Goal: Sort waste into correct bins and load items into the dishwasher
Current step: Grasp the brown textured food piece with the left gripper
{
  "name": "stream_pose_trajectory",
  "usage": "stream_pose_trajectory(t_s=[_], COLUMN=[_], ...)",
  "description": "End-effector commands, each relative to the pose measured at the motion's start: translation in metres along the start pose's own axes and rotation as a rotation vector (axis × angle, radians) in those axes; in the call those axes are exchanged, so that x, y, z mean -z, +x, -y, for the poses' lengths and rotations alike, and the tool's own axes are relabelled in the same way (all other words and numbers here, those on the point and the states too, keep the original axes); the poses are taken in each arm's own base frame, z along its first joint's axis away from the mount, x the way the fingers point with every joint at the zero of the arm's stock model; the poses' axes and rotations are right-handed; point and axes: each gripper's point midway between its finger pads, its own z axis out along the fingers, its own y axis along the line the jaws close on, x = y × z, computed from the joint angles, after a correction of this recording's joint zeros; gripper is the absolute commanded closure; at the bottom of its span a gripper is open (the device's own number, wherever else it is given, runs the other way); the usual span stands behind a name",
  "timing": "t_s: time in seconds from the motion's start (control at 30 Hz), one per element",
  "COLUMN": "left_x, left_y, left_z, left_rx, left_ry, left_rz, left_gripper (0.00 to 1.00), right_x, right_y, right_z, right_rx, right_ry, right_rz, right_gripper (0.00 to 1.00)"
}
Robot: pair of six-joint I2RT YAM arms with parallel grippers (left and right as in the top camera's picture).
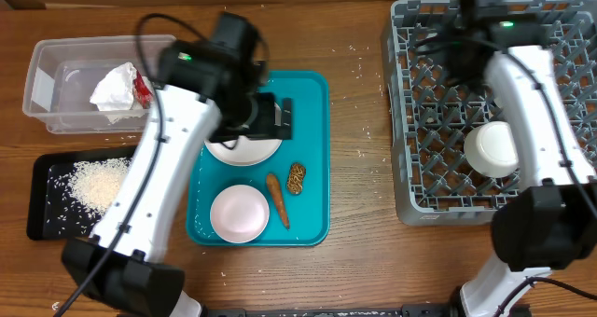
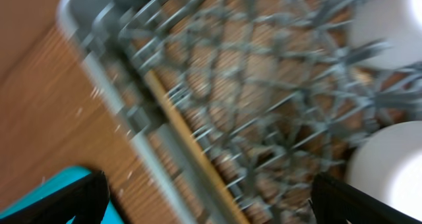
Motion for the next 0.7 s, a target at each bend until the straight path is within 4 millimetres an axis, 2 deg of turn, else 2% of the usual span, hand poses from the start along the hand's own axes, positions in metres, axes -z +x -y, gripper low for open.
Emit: stream_pose_trajectory(t_s=[0.0, 0.03, 0.13, 0.17, 0.2, 0.27, 0.37, 0.5, 0.67], left_x=[-0.016, -0.021, -0.042, -0.048, -0.064, -0.082, -0.112, -0.142, -0.153], left_y=[0.006, 0.009, 0.016, 0.017, 0.021, 0.026, 0.031, 0.034, 0.043], left_z=[0.023, 0.029, 0.039, 0.04, 0.044, 0.046, 0.044, 0.038, 0.028], left_rx=[-0.124, -0.15, -0.202, -0.205, -0.206, -0.216, -0.22, -0.195, -0.181], left_ry=[-0.058, -0.069, -0.118, -0.122, -0.134, -0.148, -0.182, -0.216, -0.257], left_rz=[0.003, -0.005, -0.053, -0.067, -0.109, -0.161, -0.236, -0.298, -0.359], left_gripper=[0.0, 0.0, 0.0, 0.03, 0.08, 0.1, 0.15, 0.14, 0.15], right_x=[0.013, 0.013, 0.013, 0.013, 0.014, 0.014, 0.014, 0.014, 0.014], right_y=[-0.034, -0.042, -0.054, -0.056, -0.059, -0.062, -0.062, -0.062, -0.062], right_z=[0.033, 0.046, 0.068, 0.073, 0.079, 0.085, 0.086, 0.086, 0.086], right_rx=[-0.098, -0.127, -0.175, -0.185, -0.199, -0.211, -0.214, -0.214, -0.214], right_ry=[0.015, 0.029, 0.05, 0.054, 0.061, 0.066, 0.067, 0.067, 0.067], right_rz=[0.063, 0.07, 0.083, 0.086, 0.089, 0.092, 0.093, 0.093, 0.093], right_gripper=[0.0, 0.0, 0.0, 0.0, 0.0, 0.0, 0.0, 0.0, 0.0])
